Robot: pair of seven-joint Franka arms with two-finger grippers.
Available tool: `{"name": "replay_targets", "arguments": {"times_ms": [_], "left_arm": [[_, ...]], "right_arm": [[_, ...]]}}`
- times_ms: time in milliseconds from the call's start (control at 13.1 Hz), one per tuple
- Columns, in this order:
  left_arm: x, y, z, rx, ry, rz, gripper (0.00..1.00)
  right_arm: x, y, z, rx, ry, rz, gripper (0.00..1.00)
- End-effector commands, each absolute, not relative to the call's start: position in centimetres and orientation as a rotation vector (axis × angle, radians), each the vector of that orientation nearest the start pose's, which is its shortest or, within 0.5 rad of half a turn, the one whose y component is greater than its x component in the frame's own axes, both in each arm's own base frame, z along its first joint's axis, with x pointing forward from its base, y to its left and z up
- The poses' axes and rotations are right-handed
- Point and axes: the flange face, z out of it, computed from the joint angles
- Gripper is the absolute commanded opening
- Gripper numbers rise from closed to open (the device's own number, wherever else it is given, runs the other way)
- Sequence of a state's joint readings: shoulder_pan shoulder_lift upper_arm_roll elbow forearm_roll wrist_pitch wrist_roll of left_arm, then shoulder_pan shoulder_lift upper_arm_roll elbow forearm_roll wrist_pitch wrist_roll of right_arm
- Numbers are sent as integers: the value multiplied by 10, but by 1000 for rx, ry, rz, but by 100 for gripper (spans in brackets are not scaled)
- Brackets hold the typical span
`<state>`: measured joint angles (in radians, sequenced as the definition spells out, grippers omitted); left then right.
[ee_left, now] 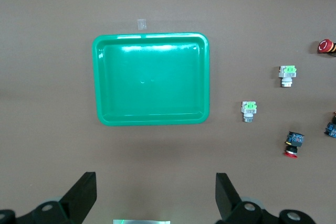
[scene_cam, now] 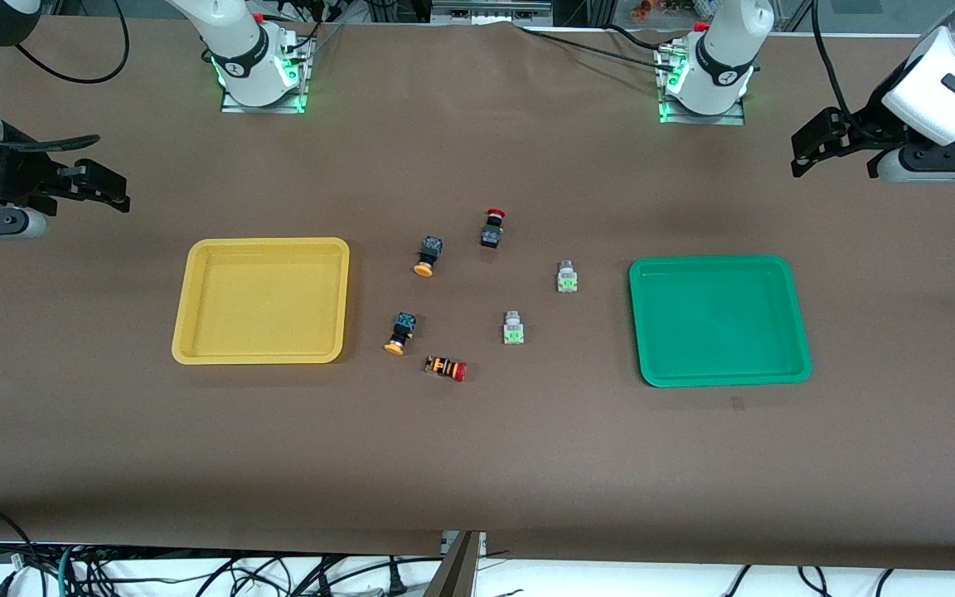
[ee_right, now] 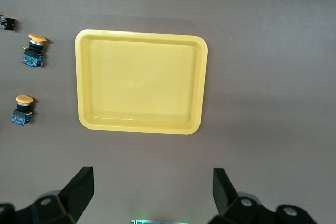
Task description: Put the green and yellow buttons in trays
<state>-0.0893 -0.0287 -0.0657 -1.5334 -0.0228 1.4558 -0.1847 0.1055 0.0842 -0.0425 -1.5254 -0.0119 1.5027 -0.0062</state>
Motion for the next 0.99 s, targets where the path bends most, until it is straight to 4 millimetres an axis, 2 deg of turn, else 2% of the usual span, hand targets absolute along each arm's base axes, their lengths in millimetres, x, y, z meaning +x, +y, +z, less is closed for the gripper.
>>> {"name": "replay_targets", "arguments": {"times_ms": [0,152,304,457,533,609,685,761,837,913], "left_arm": [[530,-84,653,-3164,24,82,100],[529,-85,656,-3167,37,72,100],[529,-85,655,-3166,40,79,100],[529,-86,653,-3166,42,82,100],[530,-87,649,-3164,42,99,100],[528,-92,640,-3157,58,134,100],[531,-92,636,-3157,63,149,100],[537,-93,622,-3153,91,192,100],[550,-102,597,-3143,152,263,100],[556,-111,578,-3135,173,307,100]], "right_arm": [[573,33,598,-3162,-111,162,100],[574,34,598,-3159,-108,152,100],[578,43,591,-3155,-99,163,100],[589,66,562,-3160,-160,216,100],[594,70,552,-3156,-170,221,100],[606,74,523,-3155,-193,274,100],[611,86,509,-3157,-228,293,100],[616,103,491,-3154,-235,307,100],[622,119,471,-3151,-253,314,100],[630,131,451,-3160,-166,294,100]]}}
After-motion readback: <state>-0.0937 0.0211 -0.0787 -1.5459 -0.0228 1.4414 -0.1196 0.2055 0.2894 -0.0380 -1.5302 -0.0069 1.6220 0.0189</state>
